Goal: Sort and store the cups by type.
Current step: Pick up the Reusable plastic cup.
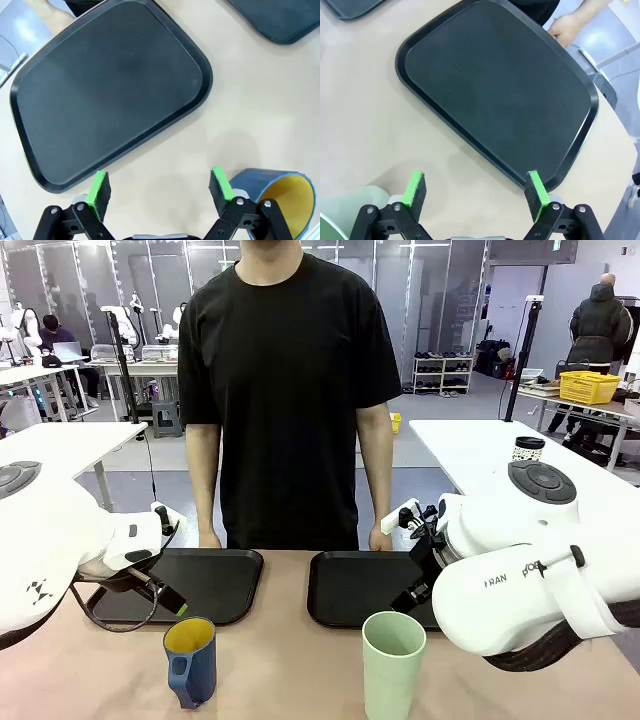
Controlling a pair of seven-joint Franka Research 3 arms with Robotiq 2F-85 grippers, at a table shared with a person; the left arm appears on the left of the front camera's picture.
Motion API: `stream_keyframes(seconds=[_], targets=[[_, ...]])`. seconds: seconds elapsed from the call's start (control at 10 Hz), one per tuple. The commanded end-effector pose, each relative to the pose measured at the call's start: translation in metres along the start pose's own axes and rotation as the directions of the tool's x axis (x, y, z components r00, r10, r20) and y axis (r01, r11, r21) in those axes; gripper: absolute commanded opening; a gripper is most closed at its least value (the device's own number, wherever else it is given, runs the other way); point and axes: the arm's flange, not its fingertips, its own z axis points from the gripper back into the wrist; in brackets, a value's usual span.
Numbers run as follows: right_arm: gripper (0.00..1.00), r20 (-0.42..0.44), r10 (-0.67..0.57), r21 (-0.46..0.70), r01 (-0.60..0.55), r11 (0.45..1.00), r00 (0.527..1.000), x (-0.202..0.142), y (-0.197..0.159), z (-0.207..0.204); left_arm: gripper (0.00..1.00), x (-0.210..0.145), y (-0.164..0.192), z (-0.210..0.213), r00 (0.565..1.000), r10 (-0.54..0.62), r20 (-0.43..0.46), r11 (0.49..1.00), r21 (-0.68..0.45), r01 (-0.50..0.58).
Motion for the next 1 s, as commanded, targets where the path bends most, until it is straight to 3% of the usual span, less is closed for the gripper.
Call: stream_keyframes(seconds=[0.0, 0.9], targets=[[1.00, 0.000, 0.000, 0.000, 0.000, 1.000, 1.000, 0.0000, 0.0000, 0.0000, 1.00, 0.0001, -0.0003, 0.0000, 1.000, 0.000, 0.000, 1.000, 0.000, 0.000], [1.00, 0.000, 0.000, 0.000, 0.000, 1.000, 1.000, 0.0000, 0.0000, 0.0000, 1.00, 0.0001, -0.0003, 0.0000, 1.000, 0.000, 0.000, 1.000, 0.000, 0.000]])
